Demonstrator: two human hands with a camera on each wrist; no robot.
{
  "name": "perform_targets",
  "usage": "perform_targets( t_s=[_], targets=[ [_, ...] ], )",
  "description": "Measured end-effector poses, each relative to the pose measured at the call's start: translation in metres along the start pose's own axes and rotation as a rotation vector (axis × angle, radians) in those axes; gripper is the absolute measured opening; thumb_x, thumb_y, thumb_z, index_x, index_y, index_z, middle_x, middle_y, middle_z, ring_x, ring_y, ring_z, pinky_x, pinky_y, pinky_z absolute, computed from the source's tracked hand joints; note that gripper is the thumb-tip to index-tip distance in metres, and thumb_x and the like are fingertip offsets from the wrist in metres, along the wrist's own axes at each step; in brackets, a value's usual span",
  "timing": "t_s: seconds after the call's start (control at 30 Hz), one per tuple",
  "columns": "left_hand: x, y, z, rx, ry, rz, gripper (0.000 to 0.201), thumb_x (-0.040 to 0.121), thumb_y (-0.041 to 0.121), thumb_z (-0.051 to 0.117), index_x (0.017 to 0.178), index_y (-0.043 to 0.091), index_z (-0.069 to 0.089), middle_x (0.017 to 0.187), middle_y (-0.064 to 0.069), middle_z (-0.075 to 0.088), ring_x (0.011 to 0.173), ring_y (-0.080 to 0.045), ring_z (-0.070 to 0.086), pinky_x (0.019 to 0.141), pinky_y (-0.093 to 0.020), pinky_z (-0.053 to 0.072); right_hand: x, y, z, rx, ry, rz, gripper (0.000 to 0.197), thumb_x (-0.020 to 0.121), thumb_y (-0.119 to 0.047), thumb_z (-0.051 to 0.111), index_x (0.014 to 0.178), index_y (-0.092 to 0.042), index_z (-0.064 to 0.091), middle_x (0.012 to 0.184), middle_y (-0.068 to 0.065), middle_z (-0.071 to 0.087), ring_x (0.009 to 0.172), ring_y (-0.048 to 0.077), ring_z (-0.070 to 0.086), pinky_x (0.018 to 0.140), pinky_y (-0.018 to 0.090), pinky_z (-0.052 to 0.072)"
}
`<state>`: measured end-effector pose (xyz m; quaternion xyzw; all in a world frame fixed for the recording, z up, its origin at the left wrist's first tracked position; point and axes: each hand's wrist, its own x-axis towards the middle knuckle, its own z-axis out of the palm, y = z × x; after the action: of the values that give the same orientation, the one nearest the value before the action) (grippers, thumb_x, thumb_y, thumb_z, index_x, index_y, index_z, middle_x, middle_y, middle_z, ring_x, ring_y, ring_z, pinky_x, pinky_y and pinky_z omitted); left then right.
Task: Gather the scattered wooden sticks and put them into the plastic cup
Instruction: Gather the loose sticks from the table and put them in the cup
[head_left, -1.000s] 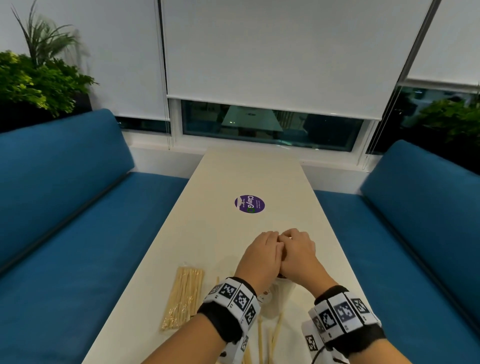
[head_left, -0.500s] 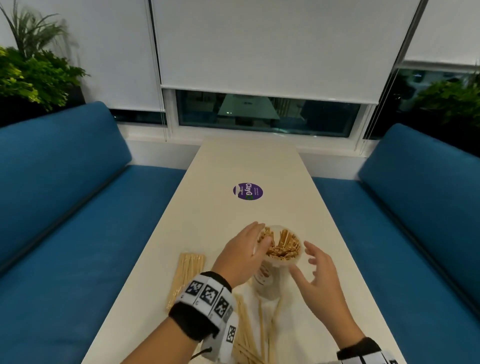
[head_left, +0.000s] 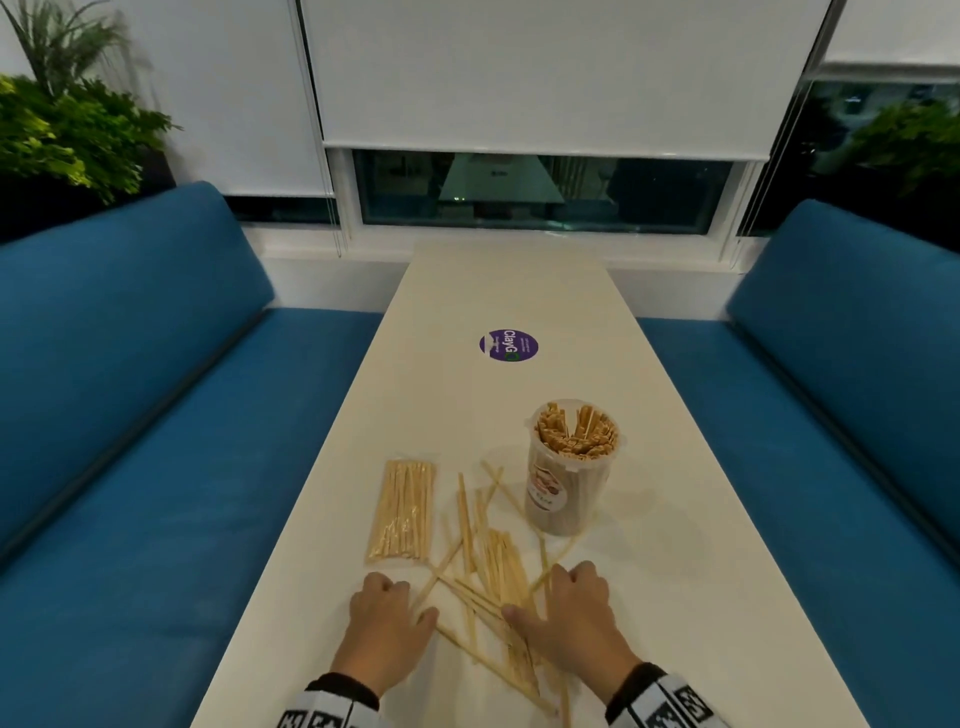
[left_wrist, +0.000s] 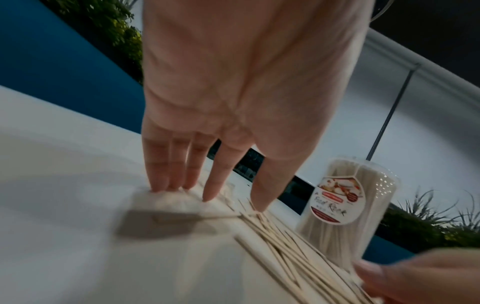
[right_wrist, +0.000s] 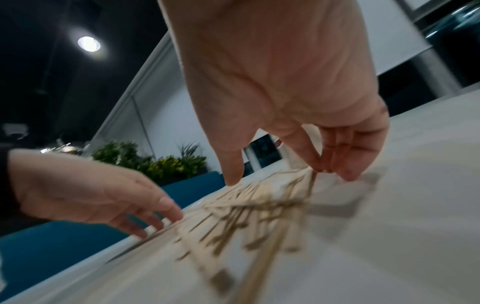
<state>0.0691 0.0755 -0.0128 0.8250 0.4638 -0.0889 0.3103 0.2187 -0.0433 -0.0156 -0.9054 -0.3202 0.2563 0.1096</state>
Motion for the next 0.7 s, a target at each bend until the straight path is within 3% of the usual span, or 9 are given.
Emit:
perform_targets(
  t_s=[0.13,0.23,0.3,0.37,0.47,0.57,0.63,0.7],
  targets=[
    [0.001,0.010,0.012,-0.046,-0.013,0.049,0.033,0.095,0.036,0.040,0.116,0.012,0.049,0.113,-0.002,0.029,0.121,-0.022,0.035,0.104,-0.026,0.031,-0.003,-0.015,0.017,-0.004,-0.008,-0.137,0.073,0.078,-0.064,0.054,0.130,-0.015,0.037,0.125,0.004,0.031,0.118,0.023,0.031,0.099,0.031,0.036],
    [0.002,0.022,0.020,-0.150,-0.050,0.089,0.025,0.094,0.029,0.042,0.109,0.013,0.053,0.108,-0.001,0.031,0.109,-0.017,0.043,0.099,-0.023,0.035,-0.006,-0.021,0.022,-0.023,-0.009,-0.186,0.063,0.080,-0.053,0.057,0.127,-0.015,0.039,0.124,0.006,0.032,0.117,0.024,0.032,0.099,0.031,0.036],
    [0.002,0.030,0.025,-0.222,-0.095,0.114,0.018,0.093,0.025,0.041,0.097,0.015,0.056,0.105,-0.002,0.034,0.094,-0.014,0.046,0.090,-0.020,0.037,-0.007,-0.023,0.024,-0.023,0.001,-0.203,0.047,0.085,-0.034,0.054,0.124,-0.013,0.039,0.126,0.008,0.033,0.117,0.026,0.035,0.095,0.030,0.036],
    [0.002,0.037,0.028,-0.278,-0.133,0.138,0.019,0.090,0.018,0.041,0.073,0.016,0.050,0.094,-0.004,0.040,0.076,-0.013,0.046,0.075,-0.021,0.038,-0.006,-0.024,0.026,-0.008,0.021,-0.227,0.035,0.087,-0.019,0.049,0.121,-0.011,0.042,0.123,0.010,0.037,0.115,0.027,0.039,0.087,0.029,0.037],
    [0.004,0.041,0.032,-0.360,-0.167,0.160,0.026,0.085,0.008,0.041,0.061,0.014,0.049,0.067,-0.002,0.046,0.059,-0.011,0.042,0.056,-0.018,0.032,-0.002,-0.023,0.029,0.063,0.031,-0.216,0.019,0.088,-0.011,0.044,0.106,-0.014,0.046,0.104,0.005,0.038,0.107,0.025,0.048,0.083,0.029,0.041],
    [0.003,0.039,0.030,-0.421,-0.197,0.163,0.028,0.087,0.006,0.040,0.071,0.015,0.062,0.066,0.001,0.056,0.062,-0.007,0.050,0.054,-0.009,0.035,0.001,-0.020,0.028,0.132,0.060,-0.192,0.009,0.087,-0.014,0.046,0.096,-0.015,0.046,0.102,0.004,0.046,0.094,0.021,0.050,0.077,0.027,0.041],
    [0.003,0.035,0.031,-0.459,-0.170,0.137,0.028,0.089,0.010,0.042,0.093,0.013,0.069,0.090,-0.001,0.065,0.085,-0.011,0.060,0.072,-0.010,0.040,0.002,-0.019,0.027,0.117,0.058,-0.190,0.020,0.089,-0.016,0.047,0.108,-0.010,0.050,0.112,0.008,0.051,0.104,0.023,0.052,0.077,0.025,0.037],
    [0.002,0.031,0.031,-0.478,-0.096,0.068,0.030,0.092,0.019,0.045,0.116,0.014,0.061,0.115,0.000,0.059,0.105,-0.013,0.056,0.090,-0.019,0.042,0.003,-0.017,0.025,0.106,0.047,-0.187,0.025,0.091,-0.014,0.045,0.115,-0.008,0.048,0.119,0.009,0.049,0.112,0.024,0.049,0.085,0.027,0.039]
  ],
)
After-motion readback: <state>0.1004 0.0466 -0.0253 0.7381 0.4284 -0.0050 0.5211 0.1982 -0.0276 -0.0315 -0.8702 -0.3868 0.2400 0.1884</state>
